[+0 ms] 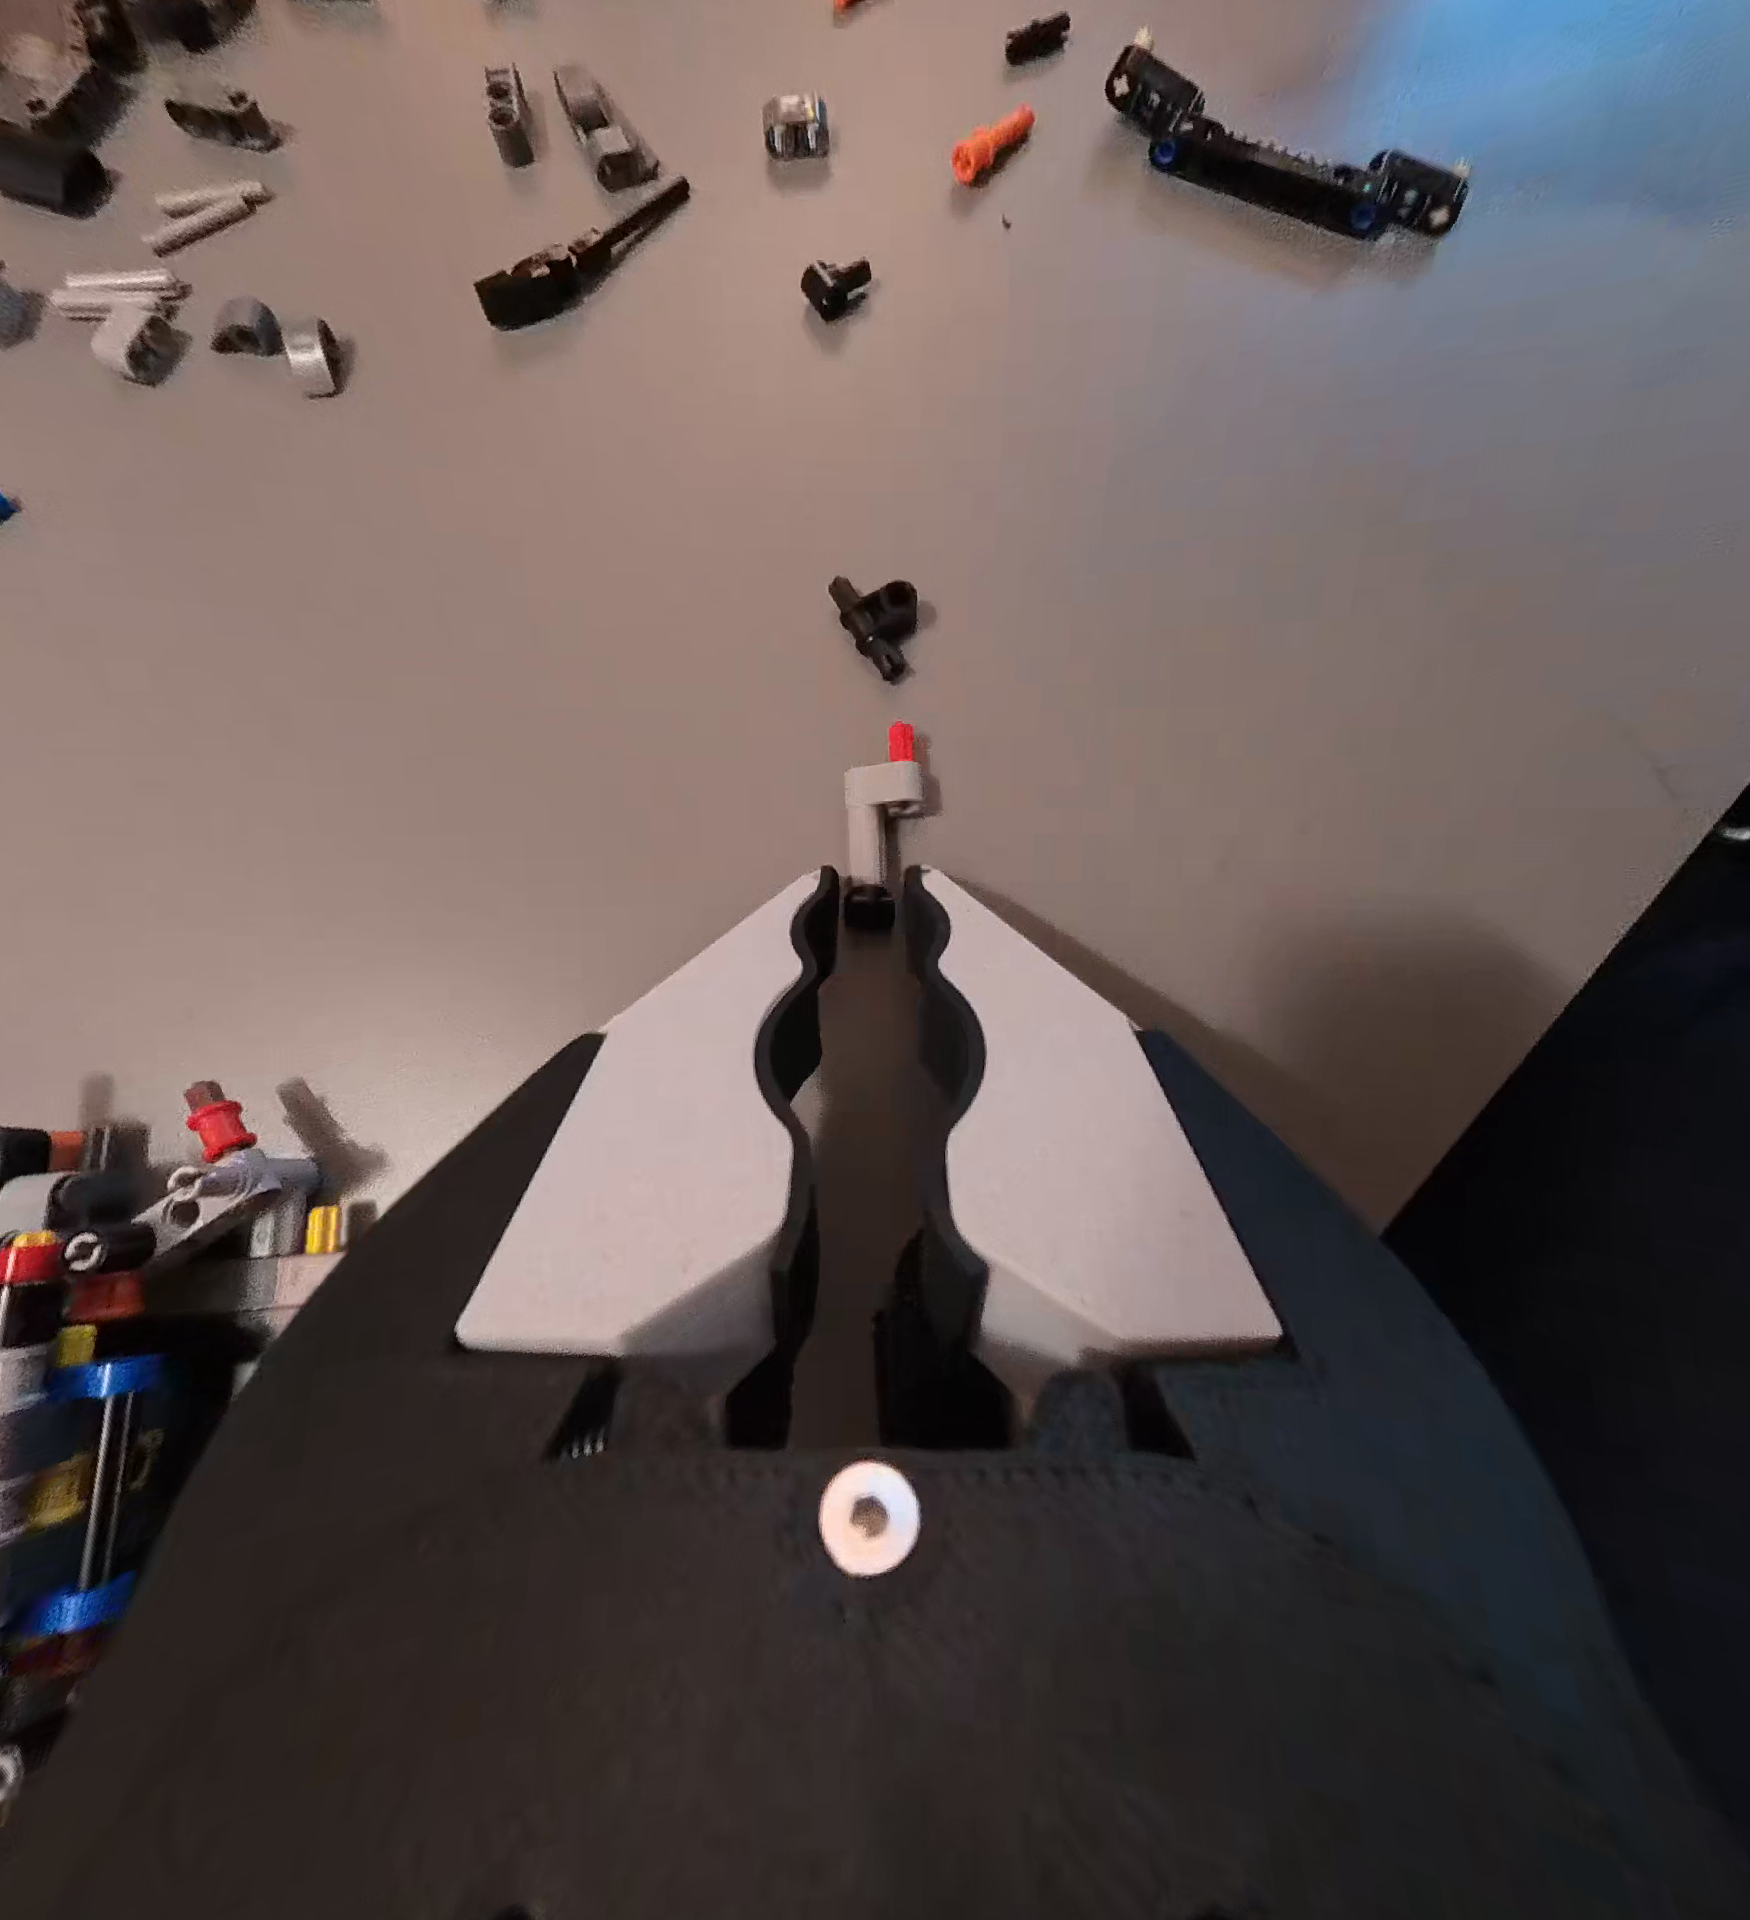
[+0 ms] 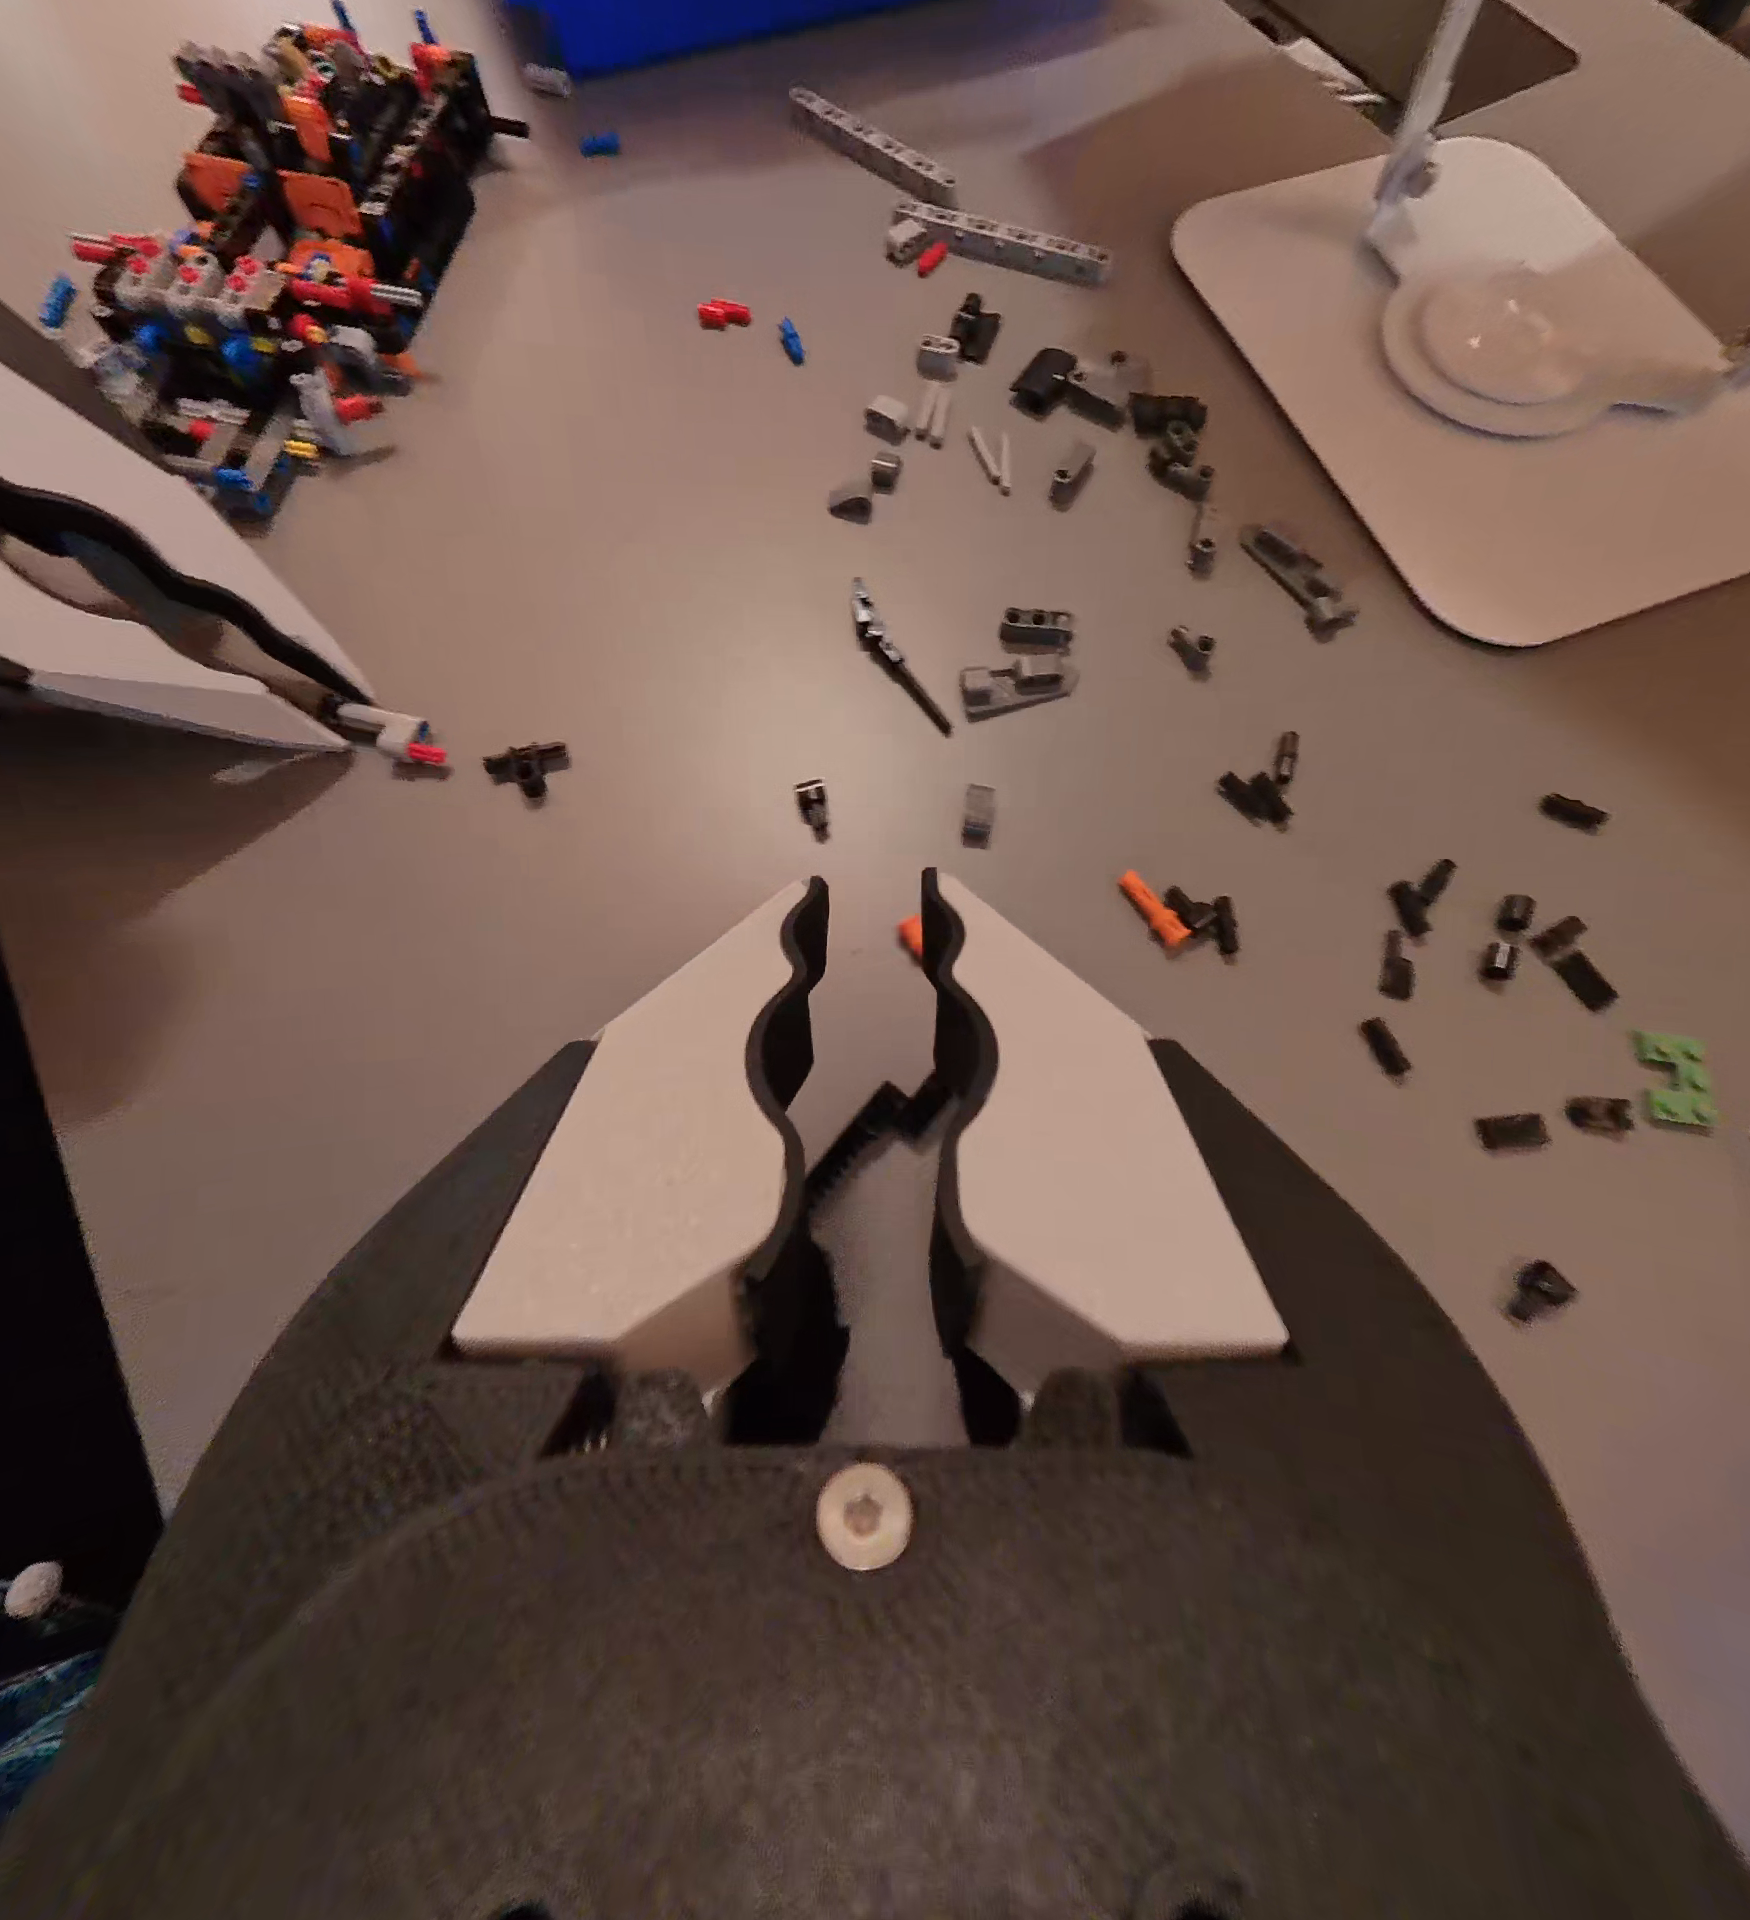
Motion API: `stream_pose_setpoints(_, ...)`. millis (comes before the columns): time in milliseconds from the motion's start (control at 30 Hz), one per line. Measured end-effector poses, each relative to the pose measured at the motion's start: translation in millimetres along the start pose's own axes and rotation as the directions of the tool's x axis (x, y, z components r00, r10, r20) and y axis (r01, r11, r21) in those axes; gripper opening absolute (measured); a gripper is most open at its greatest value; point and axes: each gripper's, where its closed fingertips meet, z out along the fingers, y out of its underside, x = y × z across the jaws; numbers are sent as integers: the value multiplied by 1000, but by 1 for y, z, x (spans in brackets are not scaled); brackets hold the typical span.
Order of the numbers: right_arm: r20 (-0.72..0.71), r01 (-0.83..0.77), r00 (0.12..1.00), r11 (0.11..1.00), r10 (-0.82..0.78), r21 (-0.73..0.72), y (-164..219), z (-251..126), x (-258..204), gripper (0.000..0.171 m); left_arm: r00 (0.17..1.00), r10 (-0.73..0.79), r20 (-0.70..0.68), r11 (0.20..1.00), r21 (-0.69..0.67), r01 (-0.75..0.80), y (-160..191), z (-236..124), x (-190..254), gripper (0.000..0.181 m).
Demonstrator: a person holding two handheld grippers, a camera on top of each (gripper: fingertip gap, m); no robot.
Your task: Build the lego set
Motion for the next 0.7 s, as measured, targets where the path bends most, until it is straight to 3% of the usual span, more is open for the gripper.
stream_pose_setpoints(33, -11, 8, 1000, 1000, -8, -7, 0, -1, 4, 16, 1000, -8, -1, 1000, 7, 8, -1, -1, 0, 11)
stream_pose_setpoints(167, -43, 56, 997, 997, -58, -52, -3, 8, 15, 19, 999, -32, -11, 999, 14, 32, 0, -4, -1, 18)
stream_pose_setpoints(333, -26, 97, 995, 993, -99, -75, -22, 50, 20, 26, 999, -42, -24, 999, 23, 42, 0, -5, 1, 21)
stream_pose_setpoints(700, -10, 55, 998, 976, -59, -213, -26, 121, 39, 36, 990, -89, -113, 995, 24, 93, 0, -7, 4, 24)
